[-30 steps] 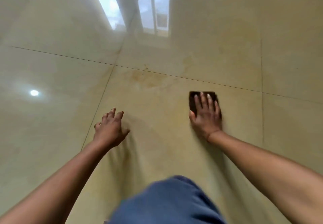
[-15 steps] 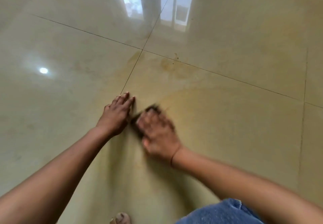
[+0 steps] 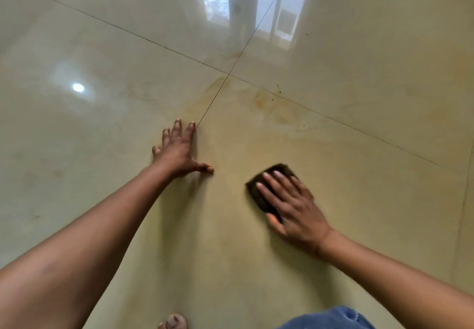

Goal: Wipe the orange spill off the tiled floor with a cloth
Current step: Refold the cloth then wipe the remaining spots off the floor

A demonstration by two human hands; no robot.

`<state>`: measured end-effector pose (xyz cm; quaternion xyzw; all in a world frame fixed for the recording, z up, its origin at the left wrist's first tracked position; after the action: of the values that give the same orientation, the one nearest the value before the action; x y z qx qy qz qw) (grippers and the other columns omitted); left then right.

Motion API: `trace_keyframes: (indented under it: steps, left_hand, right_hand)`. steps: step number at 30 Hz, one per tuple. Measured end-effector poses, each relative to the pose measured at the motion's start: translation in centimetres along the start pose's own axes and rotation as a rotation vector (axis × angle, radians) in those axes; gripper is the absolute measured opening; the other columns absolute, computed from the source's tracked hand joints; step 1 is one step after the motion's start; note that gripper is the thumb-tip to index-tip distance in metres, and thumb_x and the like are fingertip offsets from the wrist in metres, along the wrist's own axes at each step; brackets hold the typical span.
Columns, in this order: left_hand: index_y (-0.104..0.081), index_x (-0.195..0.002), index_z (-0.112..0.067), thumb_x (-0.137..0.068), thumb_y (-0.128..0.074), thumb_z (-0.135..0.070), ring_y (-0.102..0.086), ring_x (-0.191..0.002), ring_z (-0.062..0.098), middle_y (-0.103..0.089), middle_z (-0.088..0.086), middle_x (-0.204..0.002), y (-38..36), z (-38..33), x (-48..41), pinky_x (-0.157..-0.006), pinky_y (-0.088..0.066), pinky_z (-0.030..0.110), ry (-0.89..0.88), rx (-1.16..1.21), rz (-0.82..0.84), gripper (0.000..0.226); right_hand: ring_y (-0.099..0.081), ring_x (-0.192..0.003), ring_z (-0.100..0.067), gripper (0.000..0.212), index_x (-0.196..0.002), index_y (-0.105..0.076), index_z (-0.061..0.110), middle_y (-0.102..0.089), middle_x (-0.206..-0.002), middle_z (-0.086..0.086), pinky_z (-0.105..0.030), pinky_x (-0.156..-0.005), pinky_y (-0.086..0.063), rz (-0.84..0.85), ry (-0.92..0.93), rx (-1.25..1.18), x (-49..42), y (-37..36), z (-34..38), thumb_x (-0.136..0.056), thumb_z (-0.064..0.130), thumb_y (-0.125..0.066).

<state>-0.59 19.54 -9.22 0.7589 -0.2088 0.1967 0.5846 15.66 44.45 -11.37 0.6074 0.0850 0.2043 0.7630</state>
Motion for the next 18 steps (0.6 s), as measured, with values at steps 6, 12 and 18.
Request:
trace_keyframes:
  steps: [6, 12, 18]
  left_hand:
    - [-0.002, -0.152, -0.037, -0.047, -0.085, -0.06, 0.008, -0.147, 0.03, 0.012, 0.0, -0.161, 0.2, -0.3, -1.3, -0.11, -0.015, 0.067, -0.004, -0.017, -0.005, 0.136]
    - [-0.005, -0.152, -0.037, -0.049, -0.086, -0.057, 0.009, -0.147, 0.03, 0.012, 0.0, -0.161, 0.1, -0.2, -1.1, -0.109, -0.014, 0.066, -0.017, -0.004, -0.011, 0.134]
    - [-0.003, -0.152, -0.037, -0.048, -0.087, -0.056, 0.013, -0.147, 0.03, 0.015, -0.001, -0.161, 0.3, -0.5, -0.9, -0.11, -0.01, 0.066, 0.002, 0.006, 0.004, 0.135]
  right_hand:
    - [-0.012, -0.148, -0.026, 0.071, -0.152, -0.025, 0.021, -0.02, -0.161, -0.007, -0.046, -0.12, -0.007, -0.189, -0.81, -0.117, -13.8, 6.3, -15.7, -0.087, 0.049, -0.028]
    - [-0.024, -0.146, -0.027, 0.067, -0.148, -0.038, 0.02, -0.033, -0.156, -0.009, -0.047, -0.12, -0.012, -0.072, -0.093, 0.024, -15.5, 1.8, 0.4, -0.087, 0.046, -0.034]
    - [-0.019, -0.147, -0.026, 0.072, -0.151, -0.028, 0.025, -0.026, -0.159, -0.006, -0.04, -0.118, -0.008, -0.132, -0.439, -0.023, -12.1, 4.2, -10.4, -0.084, 0.051, -0.029]
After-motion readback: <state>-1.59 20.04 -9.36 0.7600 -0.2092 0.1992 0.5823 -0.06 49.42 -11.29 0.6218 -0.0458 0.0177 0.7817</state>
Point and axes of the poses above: each hand's wrist, its own x-axis away from the middle knuckle, its own y-axis out of the back of the hand, z = x × y, the point moved 4 cm from there along -x, towards the middle knuckle
